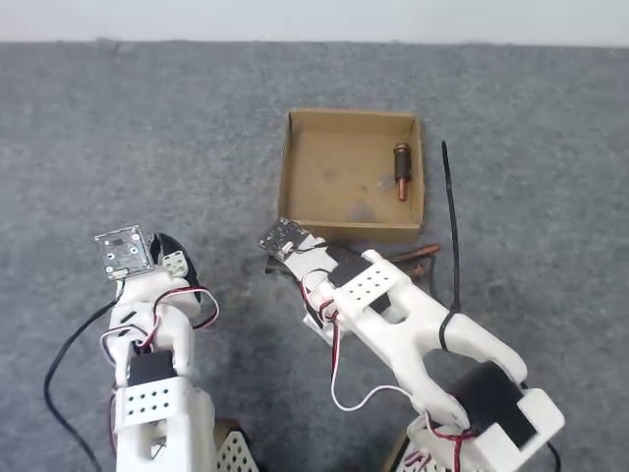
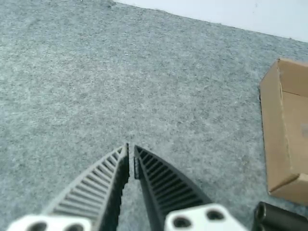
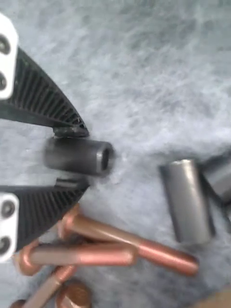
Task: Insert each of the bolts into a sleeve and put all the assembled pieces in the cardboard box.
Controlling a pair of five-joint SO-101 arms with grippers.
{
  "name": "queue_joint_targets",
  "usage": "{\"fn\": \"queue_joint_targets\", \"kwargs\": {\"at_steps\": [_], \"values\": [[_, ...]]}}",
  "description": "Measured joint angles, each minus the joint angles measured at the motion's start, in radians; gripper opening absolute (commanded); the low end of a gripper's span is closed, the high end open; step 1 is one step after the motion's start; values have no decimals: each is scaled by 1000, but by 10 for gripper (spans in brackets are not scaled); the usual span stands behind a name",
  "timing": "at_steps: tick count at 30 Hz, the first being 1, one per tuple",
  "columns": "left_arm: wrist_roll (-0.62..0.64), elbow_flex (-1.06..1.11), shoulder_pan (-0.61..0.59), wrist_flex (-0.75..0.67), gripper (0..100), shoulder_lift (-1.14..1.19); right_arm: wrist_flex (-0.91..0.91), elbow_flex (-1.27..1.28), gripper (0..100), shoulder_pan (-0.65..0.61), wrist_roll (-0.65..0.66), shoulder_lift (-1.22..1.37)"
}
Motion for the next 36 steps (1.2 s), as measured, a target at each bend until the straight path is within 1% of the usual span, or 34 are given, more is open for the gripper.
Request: {"fn": "queue_joint_targets", "kwargs": {"at_steps": [4,10,18,19,21,23,25,27,32,36], "values": [[0,0,0,0,15,0,49,2,141,0,0,-49],[0,0,0,0,15,0,-26,40,133,-3,2,-57],[0,0,0,0,15,0,-75,44,131,-3,2,-35],[0,0,0,0,15,0,-78,43,120,-3,3,-17],[0,0,0,0,15,0,-78,21,63,-3,3,15],[0,0,0,0,15,0,-58,-9,0,2,3,38],[0,0,0,0,15,0,-49,-29,18,3,5,57],[0,0,0,0,15,0,-38,-35,5,5,6,60],[0,0,0,0,15,0,31,-34,7,11,68,14],[0,0,0,0,15,0,133,-34,7,104,77,-129]]}}
